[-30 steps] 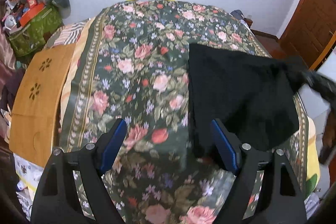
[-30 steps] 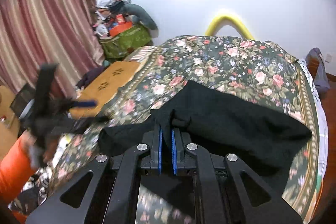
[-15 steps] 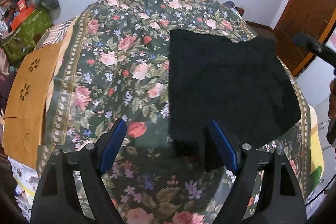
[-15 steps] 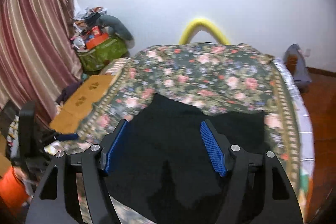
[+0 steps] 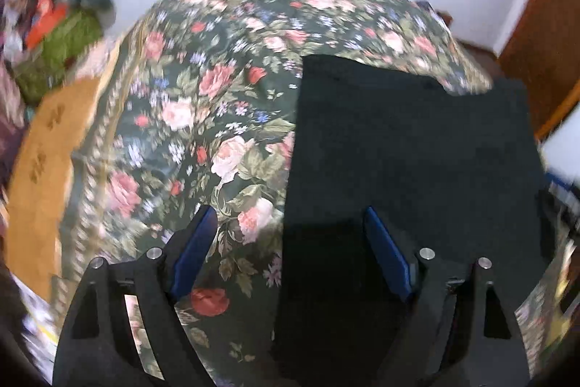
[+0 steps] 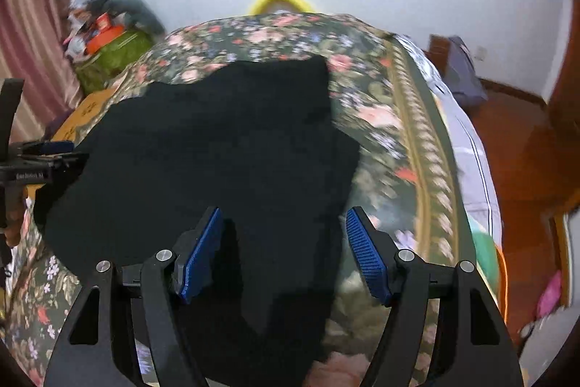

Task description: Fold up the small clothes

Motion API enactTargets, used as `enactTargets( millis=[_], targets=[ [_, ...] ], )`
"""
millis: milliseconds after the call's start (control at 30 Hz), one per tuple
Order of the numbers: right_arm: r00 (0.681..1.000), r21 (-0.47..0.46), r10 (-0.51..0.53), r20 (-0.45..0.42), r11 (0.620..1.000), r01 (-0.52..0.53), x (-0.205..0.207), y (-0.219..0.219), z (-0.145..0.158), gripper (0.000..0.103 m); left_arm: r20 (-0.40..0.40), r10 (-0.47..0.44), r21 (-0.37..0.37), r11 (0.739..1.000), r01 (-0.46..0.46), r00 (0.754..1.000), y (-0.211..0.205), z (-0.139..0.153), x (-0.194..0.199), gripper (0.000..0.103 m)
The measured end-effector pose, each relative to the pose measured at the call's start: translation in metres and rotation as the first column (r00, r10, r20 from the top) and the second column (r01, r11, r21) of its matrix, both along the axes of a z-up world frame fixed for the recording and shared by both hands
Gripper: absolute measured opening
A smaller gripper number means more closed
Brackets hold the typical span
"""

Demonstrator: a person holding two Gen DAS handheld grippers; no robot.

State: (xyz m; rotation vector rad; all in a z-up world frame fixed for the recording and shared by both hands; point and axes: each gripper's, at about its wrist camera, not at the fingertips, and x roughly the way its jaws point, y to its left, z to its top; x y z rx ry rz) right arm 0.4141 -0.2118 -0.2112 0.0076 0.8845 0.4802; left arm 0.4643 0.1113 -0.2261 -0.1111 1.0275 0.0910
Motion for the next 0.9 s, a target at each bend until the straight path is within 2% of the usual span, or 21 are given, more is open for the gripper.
enactTargets(
  millis=[133, 233, 333, 433, 500, 633, 733, 800, 900],
  targets=[
    [0.998, 0.059, 0.009, -0.057, 0.998, -0.006, 0.002, -0.012, -0.008, 0.067, -0.048, -0.028, -0.117, 0.993, 0.022, 0.998, 0.01, -0.011, 0.006, 0.086],
    [0.998, 0.099, 0.015, -0.059, 0.995, -0.01, 0.0, -0.012, -0.011, 0.067, -0.069, -0.031, -0.241, 0.971, 0.013, 0.997, 0.013, -0.017, 0.006, 0.087],
    [0.995, 0.151, 0.04, -0.089, 0.988, -0.026, 0.002, -0.004, -0.016, 0.067, -0.063, -0.034, -0.254, 0.967, 0.017, 0.997, 0.008, -0.017, 0.007, 0.087],
    [0.996, 0.141, 0.047, -0.078, 0.989, -0.035, 0.003, 0.011, -0.018, 0.064, -0.053, -0.045, -0.261, 0.965, 0.03, 0.998, 0.003, -0.013, 0.007, 0.086],
    [0.996, 0.147, 0.047, -0.081, 0.988, -0.035, 0.003, 0.019, -0.018, 0.052, -0.04, -0.057, -0.274, 0.961, 0.044, 0.998, 0.001, -0.011, 0.006, 0.086],
    [0.995, 0.144, 0.05, -0.081, 0.989, -0.038, 0.002, 0.024, -0.016, 0.04, -0.021, -0.069, -0.291, 0.955, 0.06, 0.997, 0.003, -0.008, 0.002, 0.084],
    [0.995, 0.159, 0.054, -0.087, 0.987, -0.04, 0.003, 0.019, -0.018, 0.035, 0.014, -0.083, -0.339, 0.937, 0.083, 0.996, 0.007, -0.002, -0.007, 0.083],
    [0.994, 0.177, 0.052, -0.097, 0.984, -0.034, 0.005, 0.016, -0.019, 0.034, 0.029, -0.098, -0.387, 0.916, 0.102, 0.995, 0.007, 0.001, -0.01, 0.083],
    [0.994, 0.169, 0.05, -0.094, 0.985, -0.034, 0.004, 0.017, -0.02, 0.034, -0.021, -0.116, -0.329, 0.939, 0.103, 0.993, -0.004, -0.005, -0.003, 0.083]
  ],
)
